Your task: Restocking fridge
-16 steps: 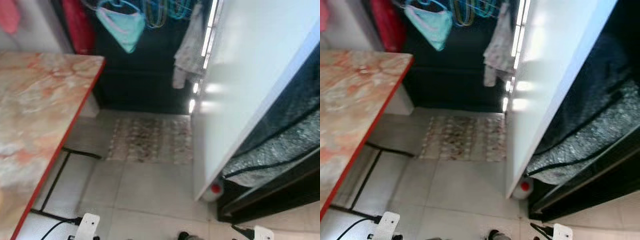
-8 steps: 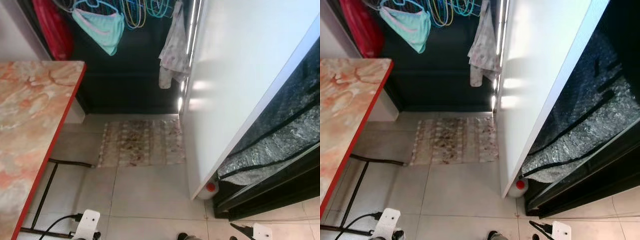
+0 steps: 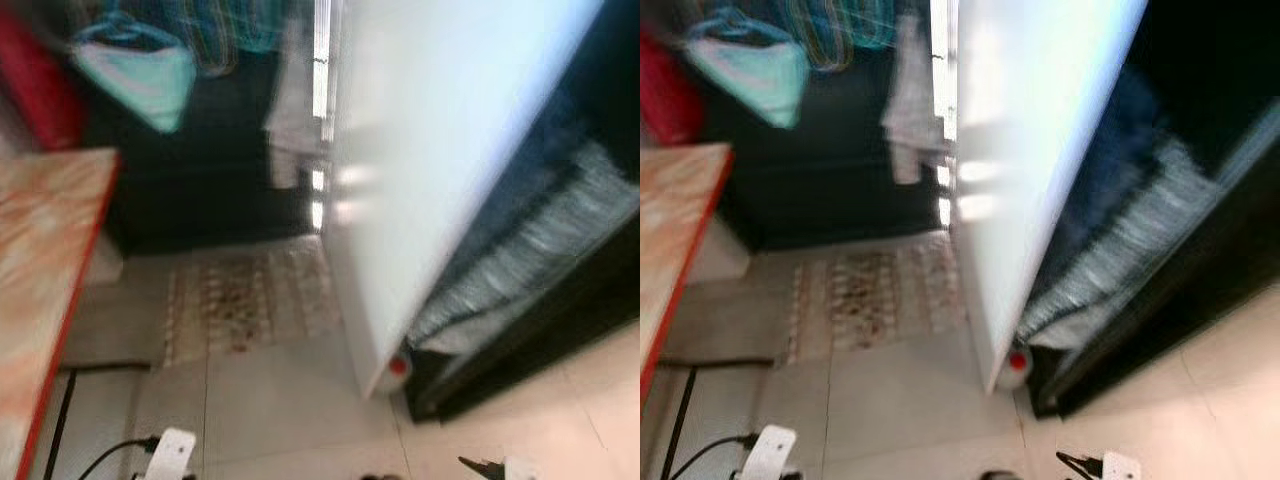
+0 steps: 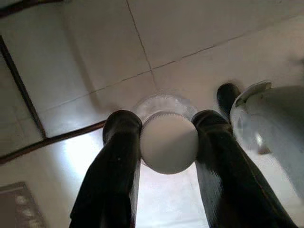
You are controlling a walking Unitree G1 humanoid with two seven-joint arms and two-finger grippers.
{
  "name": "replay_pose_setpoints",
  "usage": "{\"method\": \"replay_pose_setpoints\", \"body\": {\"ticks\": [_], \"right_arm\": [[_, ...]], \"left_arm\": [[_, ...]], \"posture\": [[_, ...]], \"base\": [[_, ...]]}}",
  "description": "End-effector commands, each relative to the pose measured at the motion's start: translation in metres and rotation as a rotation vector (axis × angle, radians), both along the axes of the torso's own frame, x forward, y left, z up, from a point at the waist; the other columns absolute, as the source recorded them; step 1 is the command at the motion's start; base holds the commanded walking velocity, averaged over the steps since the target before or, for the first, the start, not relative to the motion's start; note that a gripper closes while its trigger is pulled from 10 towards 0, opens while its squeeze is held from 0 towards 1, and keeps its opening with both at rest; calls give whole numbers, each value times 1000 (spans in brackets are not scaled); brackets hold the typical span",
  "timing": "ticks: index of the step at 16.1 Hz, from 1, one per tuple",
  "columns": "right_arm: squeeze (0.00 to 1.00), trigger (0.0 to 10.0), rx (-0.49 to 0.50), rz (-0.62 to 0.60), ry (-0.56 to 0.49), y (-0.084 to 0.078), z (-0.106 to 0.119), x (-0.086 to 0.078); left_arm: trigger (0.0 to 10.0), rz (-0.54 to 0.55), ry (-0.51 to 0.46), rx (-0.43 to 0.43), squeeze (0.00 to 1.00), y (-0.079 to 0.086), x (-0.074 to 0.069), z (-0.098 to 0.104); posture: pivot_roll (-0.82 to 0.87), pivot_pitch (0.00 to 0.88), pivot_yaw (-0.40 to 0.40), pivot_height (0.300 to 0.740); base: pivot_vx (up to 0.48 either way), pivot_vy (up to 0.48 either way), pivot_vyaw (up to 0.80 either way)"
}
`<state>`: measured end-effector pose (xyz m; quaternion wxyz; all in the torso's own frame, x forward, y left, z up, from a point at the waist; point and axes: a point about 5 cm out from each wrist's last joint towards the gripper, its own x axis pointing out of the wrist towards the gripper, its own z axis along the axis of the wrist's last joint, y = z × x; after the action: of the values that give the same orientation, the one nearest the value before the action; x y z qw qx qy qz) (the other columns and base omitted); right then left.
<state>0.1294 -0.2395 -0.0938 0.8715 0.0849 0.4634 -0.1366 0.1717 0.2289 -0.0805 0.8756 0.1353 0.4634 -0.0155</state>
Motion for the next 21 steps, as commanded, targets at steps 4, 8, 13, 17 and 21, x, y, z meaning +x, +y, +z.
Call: {"method": "replay_pose_setpoints", "body": {"ticks": [4,8,13,17,21], "right_arm": [[0,10000,0,-8,28,-2,-3,-9],[0,10000,2,-12,26,-2,-2,-9],[0,10000,3,-15,22,-2,-2,-7],[0,10000,5,-18,20,-2,-2,-7],[0,10000,6,-18,19,-2,-2,-7]], "left_arm": [[10000,-2,22,-4,0,-1,-6,-3],[10000,13,16,-7,0,-1,-5,-3],[10000,15,7,-10,0,-1,-4,-2],[10000,14,11,-4,0,0,-3,-2],[10000,5,9,-7,0,0,-3,-1]], "posture": [[142,164,56,740],[141,175,56,740],[142,194,59,740],[139,202,60,740],[139,209,58,740]], "base": [[0,0,-592],[0,0,-591],[0,0,-591],[0,0,-591],[0,0,-592]]}}
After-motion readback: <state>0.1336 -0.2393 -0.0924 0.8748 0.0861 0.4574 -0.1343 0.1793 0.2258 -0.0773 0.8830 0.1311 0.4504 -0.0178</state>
